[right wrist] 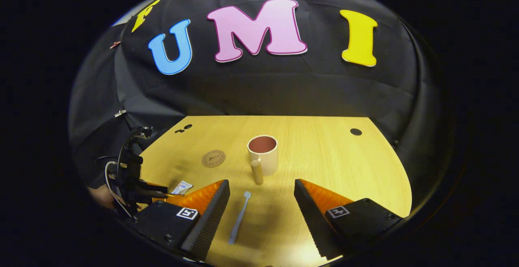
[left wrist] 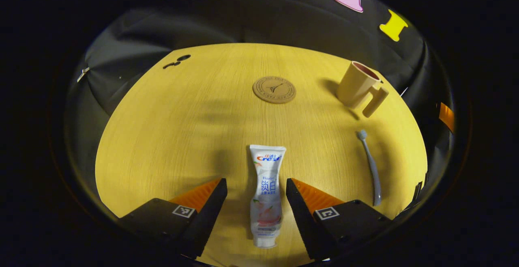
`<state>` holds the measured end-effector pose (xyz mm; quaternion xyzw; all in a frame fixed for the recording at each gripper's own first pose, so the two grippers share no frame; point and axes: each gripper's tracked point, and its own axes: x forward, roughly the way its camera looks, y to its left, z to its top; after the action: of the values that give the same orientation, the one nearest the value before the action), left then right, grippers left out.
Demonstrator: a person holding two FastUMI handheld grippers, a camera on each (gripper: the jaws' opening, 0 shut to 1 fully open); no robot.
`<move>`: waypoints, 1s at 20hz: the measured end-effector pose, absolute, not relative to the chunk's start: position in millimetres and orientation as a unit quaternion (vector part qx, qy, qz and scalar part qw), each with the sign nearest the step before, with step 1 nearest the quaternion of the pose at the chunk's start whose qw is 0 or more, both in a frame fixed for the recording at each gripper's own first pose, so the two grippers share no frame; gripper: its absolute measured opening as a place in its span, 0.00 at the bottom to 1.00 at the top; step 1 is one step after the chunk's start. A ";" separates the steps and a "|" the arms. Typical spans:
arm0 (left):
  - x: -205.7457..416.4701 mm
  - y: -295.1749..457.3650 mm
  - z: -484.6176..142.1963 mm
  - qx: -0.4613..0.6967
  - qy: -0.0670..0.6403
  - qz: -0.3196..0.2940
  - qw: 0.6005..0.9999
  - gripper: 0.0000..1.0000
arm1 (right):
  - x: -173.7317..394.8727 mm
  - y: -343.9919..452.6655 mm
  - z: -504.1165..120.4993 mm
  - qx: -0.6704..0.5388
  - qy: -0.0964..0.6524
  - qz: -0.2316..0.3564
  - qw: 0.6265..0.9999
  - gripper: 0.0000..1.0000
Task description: Put the toothbrush and toothpaste on the desktop into the cup, then pick up the cup and place it on the coaster on the desktop.
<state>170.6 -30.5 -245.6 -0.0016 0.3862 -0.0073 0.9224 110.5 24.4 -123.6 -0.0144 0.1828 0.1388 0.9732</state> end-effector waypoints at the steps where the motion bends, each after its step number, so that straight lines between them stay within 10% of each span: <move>1: 171.9 -29.2 -249.9 0.005 0.392 -0.004 0.920 0.91 | 111.3 23.0 -130.9 -0.010 0.191 0.136 0.972 0.98; 6: 178.4 -33.9 -249.6 0.041 0.411 -0.017 0.911 0.74 | 108.6 23.6 -161.6 0.000 0.235 0.129 0.963 0.98; 10: 179.4 -39.9 -251.6 0.046 0.415 -0.022 0.908 0.40 | 107.2 39.0 -194.7 -0.007 0.280 0.135 0.950 0.99; 20: 180.1 -40.0 -249.5 0.009 0.378 -0.028 0.925 0.19 | 116.7 73.0 -271.6 -0.056 0.379 0.125 0.915 0.99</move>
<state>180.1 -40.0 -249.5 0.0087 0.3781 -0.0276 0.9253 116.7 73.0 -271.6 -0.0559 0.3789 0.1247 0.9153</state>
